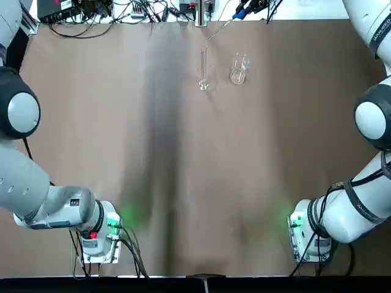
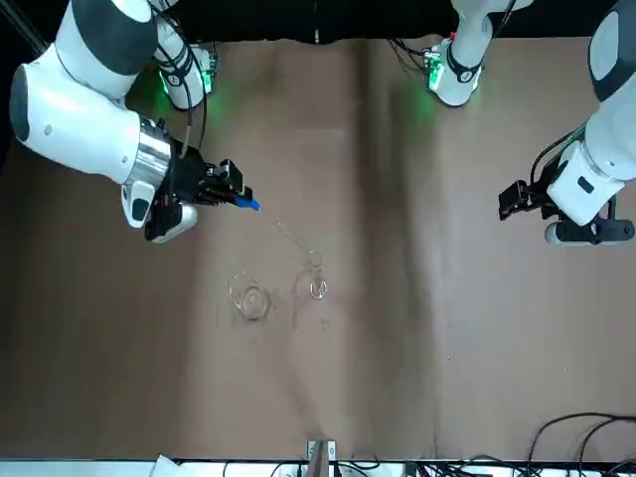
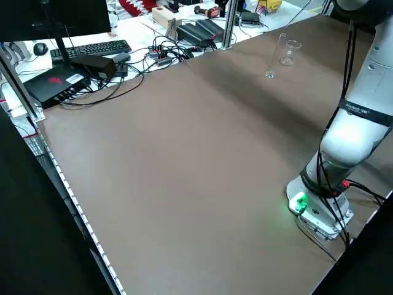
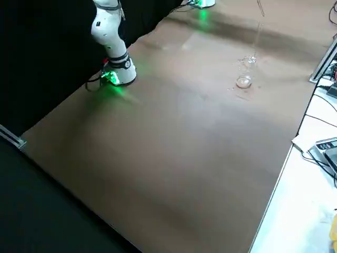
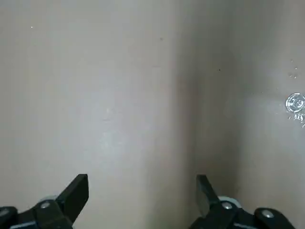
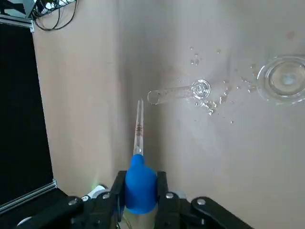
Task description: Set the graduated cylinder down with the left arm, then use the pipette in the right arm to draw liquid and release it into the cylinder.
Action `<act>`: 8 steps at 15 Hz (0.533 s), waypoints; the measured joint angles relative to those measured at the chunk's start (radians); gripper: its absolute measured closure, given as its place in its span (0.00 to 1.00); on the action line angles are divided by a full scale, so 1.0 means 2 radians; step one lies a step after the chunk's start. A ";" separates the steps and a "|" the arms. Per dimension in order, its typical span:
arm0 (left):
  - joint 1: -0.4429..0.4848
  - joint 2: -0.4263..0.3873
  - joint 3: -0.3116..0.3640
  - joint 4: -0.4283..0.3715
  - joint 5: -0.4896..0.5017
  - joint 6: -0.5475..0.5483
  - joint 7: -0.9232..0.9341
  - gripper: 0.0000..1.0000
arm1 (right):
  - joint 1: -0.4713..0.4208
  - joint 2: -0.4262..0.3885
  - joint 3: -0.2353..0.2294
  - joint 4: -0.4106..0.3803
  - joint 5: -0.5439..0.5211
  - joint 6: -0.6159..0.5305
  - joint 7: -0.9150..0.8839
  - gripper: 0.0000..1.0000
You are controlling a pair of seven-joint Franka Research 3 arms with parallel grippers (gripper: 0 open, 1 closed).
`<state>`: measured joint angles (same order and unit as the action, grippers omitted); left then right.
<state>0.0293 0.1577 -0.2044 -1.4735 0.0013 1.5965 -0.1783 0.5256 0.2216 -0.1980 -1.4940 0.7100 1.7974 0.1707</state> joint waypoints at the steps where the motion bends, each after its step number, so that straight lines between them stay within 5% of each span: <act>1: 0.000 0.000 0.000 0.000 0.000 0.000 0.000 0.00 | 0.003 0.000 0.000 0.000 0.000 0.003 0.000 0.70; 8: 0.000 0.000 0.000 0.000 0.000 0.000 0.000 0.00 | 0.007 0.014 -0.001 -0.001 -0.001 0.017 0.000 0.70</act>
<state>0.0293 0.1577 -0.2044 -1.4737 0.0014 1.5965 -0.1783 0.5397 0.2500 -0.1990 -1.4960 0.7084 1.8318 0.1717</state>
